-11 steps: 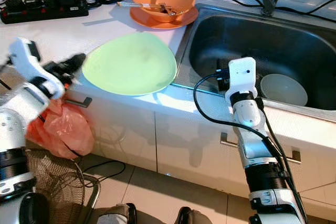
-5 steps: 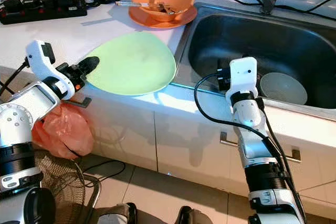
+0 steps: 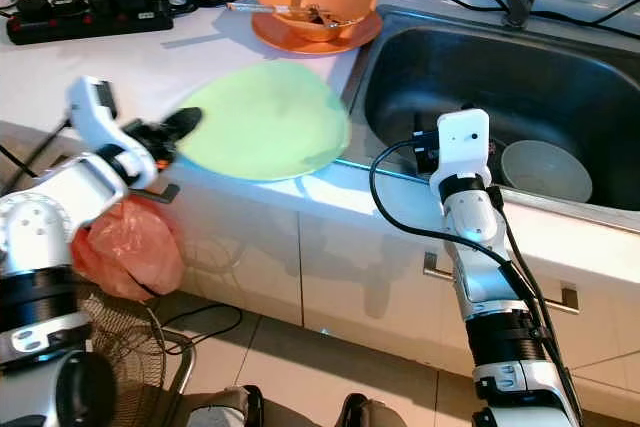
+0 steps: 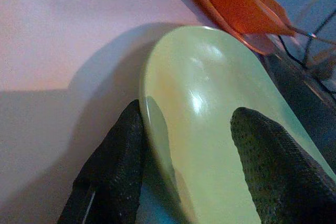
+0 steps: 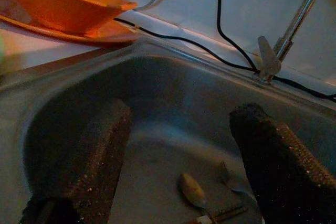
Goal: Kitchen organization
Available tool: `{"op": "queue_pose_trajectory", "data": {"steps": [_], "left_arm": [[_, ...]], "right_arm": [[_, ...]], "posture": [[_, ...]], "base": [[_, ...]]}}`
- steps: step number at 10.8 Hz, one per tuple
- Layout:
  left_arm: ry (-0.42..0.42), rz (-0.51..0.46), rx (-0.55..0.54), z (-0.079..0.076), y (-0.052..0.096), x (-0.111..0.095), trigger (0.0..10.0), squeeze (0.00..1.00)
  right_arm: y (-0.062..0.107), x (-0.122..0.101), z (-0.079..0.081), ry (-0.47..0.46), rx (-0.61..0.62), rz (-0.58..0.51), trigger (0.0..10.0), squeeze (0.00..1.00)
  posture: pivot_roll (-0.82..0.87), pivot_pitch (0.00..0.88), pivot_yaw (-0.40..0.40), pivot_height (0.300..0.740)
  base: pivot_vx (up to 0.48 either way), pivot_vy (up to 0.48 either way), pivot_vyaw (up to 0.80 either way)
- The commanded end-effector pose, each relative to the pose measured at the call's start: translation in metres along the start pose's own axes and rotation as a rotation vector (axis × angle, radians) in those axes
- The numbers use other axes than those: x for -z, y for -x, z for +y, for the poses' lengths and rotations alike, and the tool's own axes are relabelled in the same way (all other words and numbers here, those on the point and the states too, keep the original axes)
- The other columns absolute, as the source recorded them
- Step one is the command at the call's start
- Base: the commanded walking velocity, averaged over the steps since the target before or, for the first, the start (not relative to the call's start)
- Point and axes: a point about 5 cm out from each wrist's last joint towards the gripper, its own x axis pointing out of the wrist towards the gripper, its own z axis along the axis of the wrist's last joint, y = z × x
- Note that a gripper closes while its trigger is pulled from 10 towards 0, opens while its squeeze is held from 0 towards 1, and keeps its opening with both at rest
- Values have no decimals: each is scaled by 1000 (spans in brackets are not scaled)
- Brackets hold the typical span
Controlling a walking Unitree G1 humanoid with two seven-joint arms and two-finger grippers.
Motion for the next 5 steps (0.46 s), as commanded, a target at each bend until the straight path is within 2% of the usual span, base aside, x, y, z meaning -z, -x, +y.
{"op": "queue_pose_trajectory", "data": {"steps": [1,3,5], "left_arm": [[20,116,30,-6,-7,22,10000,0],[36,163,71,-11,-8,29,10000,0],[34,174,61,-8,-6,32,10000,0]], "right_arm": [[2,0,-2,1,13,-5,10000,0],[2,0,-3,1,14,-5,10000,0],[1,0,-3,2,15,-2,10000,0]], "posture": [[173,153,-6,740],[169,151,-6,740],[173,150,-9,740]], "base": [[0,0,0],[0,0,0],[0,0,0]]}}
